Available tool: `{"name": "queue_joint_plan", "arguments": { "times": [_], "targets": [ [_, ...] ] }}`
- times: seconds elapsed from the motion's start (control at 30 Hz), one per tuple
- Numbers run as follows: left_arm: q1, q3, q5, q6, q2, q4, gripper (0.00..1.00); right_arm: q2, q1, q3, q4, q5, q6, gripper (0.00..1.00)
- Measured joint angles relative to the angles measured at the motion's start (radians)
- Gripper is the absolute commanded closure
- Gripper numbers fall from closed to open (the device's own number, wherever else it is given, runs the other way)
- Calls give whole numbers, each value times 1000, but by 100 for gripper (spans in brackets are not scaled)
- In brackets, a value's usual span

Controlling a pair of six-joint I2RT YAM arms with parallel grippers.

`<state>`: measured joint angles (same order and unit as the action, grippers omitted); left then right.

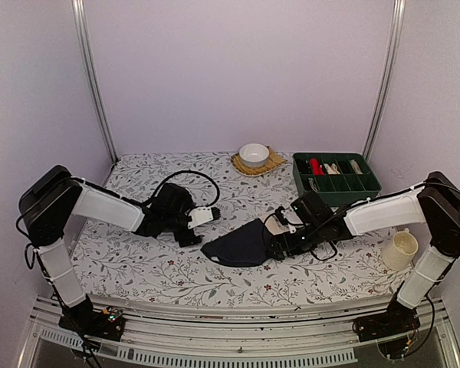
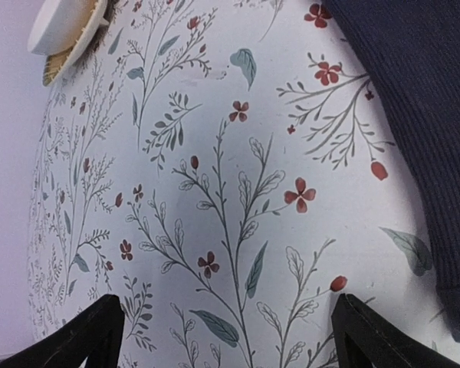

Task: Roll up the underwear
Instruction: Rotate the underwear at the center of the board.

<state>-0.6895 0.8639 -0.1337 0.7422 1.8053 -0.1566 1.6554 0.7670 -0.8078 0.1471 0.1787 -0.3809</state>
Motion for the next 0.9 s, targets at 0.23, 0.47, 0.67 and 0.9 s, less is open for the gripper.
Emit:
{"name": "queue_joint_plan", "arguments": {
  "times": [0.23,0.47,0.67,0.9],
  "targets": [
    [-79,-66,-12,72,-25,-86,3,150,-18,-172,11,28,43,7],
    [-233,-146,25,111,-97,-92,2,271,-97,-348,80,39,98,5],
    [-394,-116,52,79,-73,-85,2,441,-121,-615,193,45,183,5],
    [-518,70,63,3,69,-47,2,462,-131,-687,241,22,222,4]
  ]
}}
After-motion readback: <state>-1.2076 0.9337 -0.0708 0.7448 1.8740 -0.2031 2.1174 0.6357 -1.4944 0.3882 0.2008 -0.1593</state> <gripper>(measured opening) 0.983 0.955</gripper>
